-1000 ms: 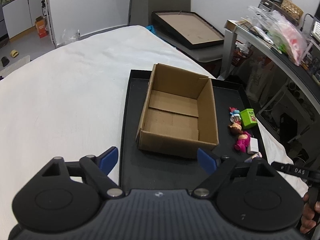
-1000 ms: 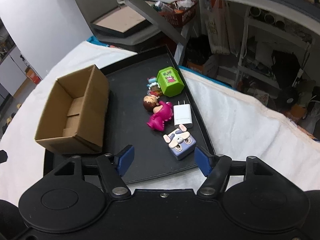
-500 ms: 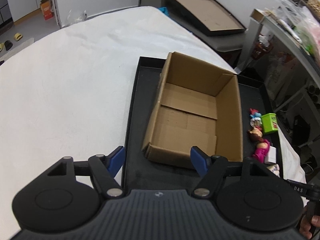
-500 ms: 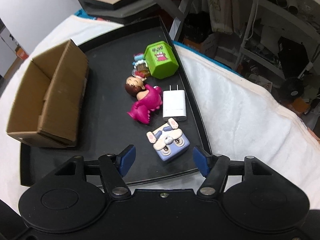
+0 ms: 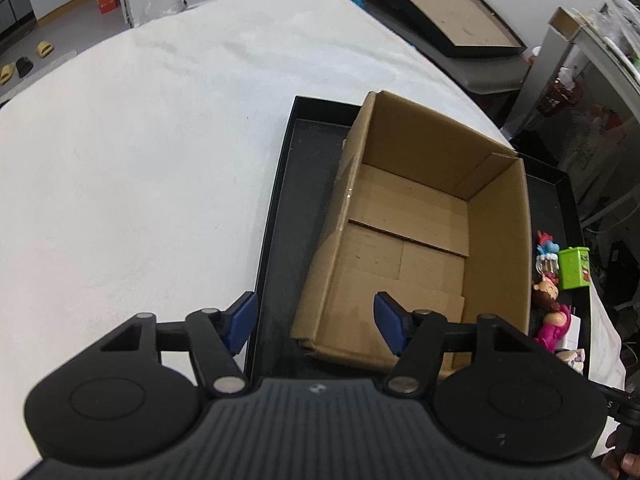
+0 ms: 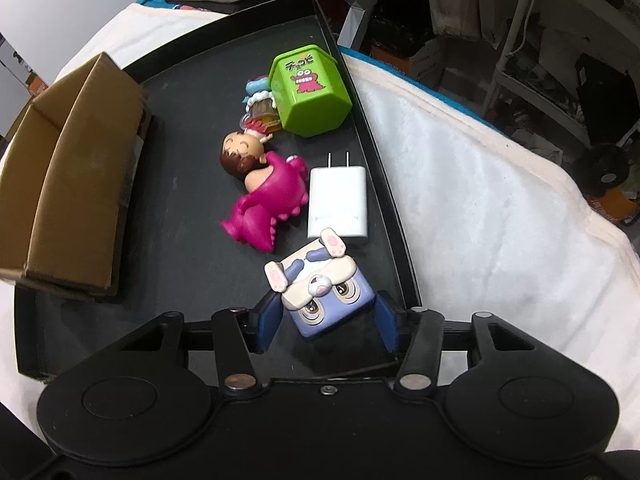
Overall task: Organize rigid objects
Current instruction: 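Grasp the cardboard box wall with the left tool while the right tool grasps the bunny cube, then carry the bunny cube into the box with the right tool while the left tool holds the box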
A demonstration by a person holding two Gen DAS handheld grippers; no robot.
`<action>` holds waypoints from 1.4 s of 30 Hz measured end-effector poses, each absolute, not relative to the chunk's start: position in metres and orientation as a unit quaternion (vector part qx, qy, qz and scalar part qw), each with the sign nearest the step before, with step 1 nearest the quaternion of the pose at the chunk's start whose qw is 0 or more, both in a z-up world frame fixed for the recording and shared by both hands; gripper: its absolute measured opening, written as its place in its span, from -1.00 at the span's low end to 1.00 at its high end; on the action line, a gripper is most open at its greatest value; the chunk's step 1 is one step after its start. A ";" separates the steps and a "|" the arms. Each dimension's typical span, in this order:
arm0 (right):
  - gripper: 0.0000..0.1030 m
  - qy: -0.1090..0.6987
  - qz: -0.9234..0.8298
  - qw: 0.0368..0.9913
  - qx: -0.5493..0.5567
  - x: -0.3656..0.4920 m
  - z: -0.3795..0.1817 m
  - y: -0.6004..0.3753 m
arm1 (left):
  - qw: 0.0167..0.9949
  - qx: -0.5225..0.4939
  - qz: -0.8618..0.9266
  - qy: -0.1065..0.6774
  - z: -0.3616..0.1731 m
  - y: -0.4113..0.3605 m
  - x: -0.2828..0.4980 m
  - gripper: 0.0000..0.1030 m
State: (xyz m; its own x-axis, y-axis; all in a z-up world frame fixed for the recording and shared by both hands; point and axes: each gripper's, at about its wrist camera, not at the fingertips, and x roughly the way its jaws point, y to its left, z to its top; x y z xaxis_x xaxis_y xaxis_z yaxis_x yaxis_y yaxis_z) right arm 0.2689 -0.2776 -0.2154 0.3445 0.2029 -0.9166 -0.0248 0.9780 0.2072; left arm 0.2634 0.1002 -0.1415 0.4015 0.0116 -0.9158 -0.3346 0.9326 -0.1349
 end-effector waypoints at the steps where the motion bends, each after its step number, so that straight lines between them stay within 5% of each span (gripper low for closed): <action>1: -0.03 0.567 0.071 0.817 0.082 0.271 -0.216 -0.279 | 0.821 -0.153 0.106 0.539 -0.144 0.101 0.265 0.18; 6: 0.00 0.563 0.075 0.816 0.104 0.281 -0.221 -0.285 | 0.808 -0.170 0.110 0.553 -0.155 0.105 0.268 -0.51; 9: 0.01 0.557 0.077 0.819 0.113 0.281 -0.223 -0.285 | 0.806 -0.179 0.108 0.554 -0.159 0.107 0.268 -0.73; 42: -0.03 0.492 0.087 0.861 0.093 0.233 -0.151 -0.241 | 0.828 -0.184 0.074 0.525 -0.158 0.109 0.211 -0.75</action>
State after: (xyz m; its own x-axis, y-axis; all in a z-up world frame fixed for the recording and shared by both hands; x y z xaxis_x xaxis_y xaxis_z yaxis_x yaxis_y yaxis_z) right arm 0.2328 -0.2408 -0.1509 0.5013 0.2409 -0.8310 -0.0574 0.9676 0.2459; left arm 0.2115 0.1088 -0.1581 0.4382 -0.0707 -0.8961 -0.3153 0.9215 -0.2269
